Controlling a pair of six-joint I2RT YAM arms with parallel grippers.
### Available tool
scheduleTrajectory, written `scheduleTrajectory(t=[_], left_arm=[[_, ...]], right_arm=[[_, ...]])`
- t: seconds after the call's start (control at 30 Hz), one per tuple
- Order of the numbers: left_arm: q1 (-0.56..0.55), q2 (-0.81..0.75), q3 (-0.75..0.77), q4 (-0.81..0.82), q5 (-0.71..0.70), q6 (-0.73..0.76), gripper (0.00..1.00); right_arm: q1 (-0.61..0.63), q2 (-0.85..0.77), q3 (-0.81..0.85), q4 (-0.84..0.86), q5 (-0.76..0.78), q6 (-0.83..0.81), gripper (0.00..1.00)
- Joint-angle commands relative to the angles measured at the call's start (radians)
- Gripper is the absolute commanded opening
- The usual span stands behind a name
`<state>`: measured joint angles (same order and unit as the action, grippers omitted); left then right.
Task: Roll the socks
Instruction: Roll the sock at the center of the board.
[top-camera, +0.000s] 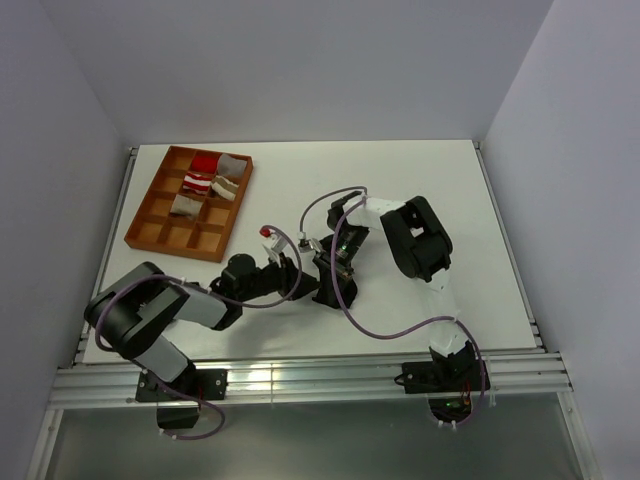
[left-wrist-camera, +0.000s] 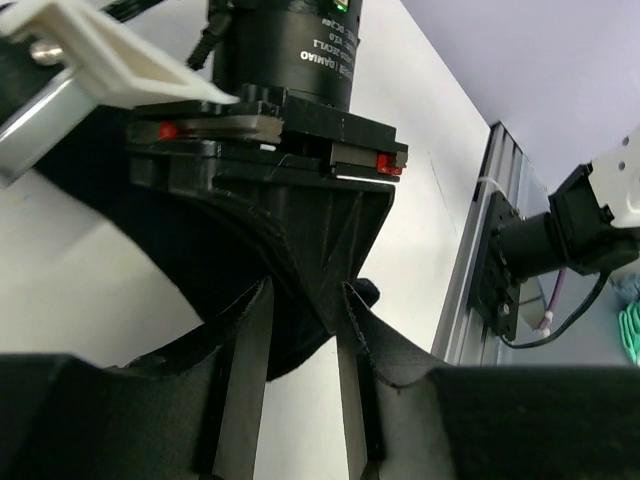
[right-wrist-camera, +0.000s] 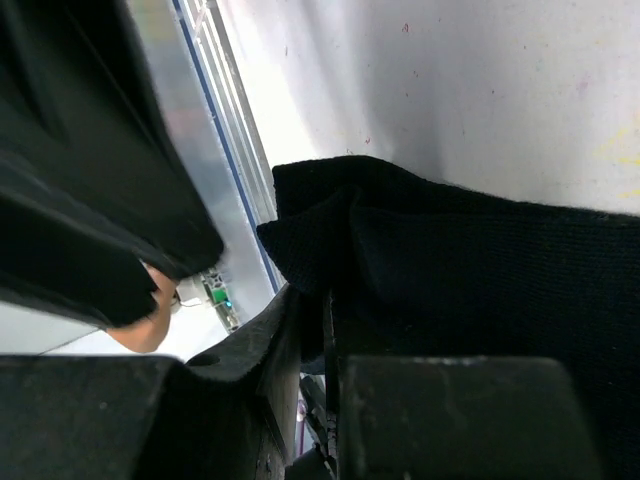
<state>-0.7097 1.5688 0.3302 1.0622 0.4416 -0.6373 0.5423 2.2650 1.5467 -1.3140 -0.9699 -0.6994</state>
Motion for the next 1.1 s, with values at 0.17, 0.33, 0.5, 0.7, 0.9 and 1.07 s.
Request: scheduleTrajectory(t=[0.17, 0.33, 0.5, 0.7, 0.9, 1.07], left_arm=[[-0.007, 0.140, 0.095, 0.128, 0.140, 0.037, 0.38], [-0.007, 0.197, 0.109, 0.156, 0.178, 0.034, 0.37], [-0.005, 0.235, 0.101, 0.188, 0.203, 0.025, 0.38], [-0.005, 0.281, 0.112, 0.199, 0.241, 0.024, 0.38], [-0.005, 0.290, 0.109, 0.203, 0.278, 0.021, 0.39], [-0.005, 0.292, 0.119, 0.174, 0.301, 0.036, 0.40]], right_arm=[[-0.011, -0.001, 0.003, -0.065, -0.013, -0.015, 0.16], [-0.015, -0.004, -0.002, -0.067, -0.012, -0.017, 0.15], [-0.021, -0.009, -0.004, -0.070, -0.009, -0.022, 0.14], [-0.035, -0.018, -0.008, -0.073, -0.012, -0.028, 0.13], [-0.045, -0.024, -0.014, -0.067, -0.007, -0.022, 0.13], [-0.053, -0.024, -0.011, -0.057, -0.006, -0.012, 0.13]])
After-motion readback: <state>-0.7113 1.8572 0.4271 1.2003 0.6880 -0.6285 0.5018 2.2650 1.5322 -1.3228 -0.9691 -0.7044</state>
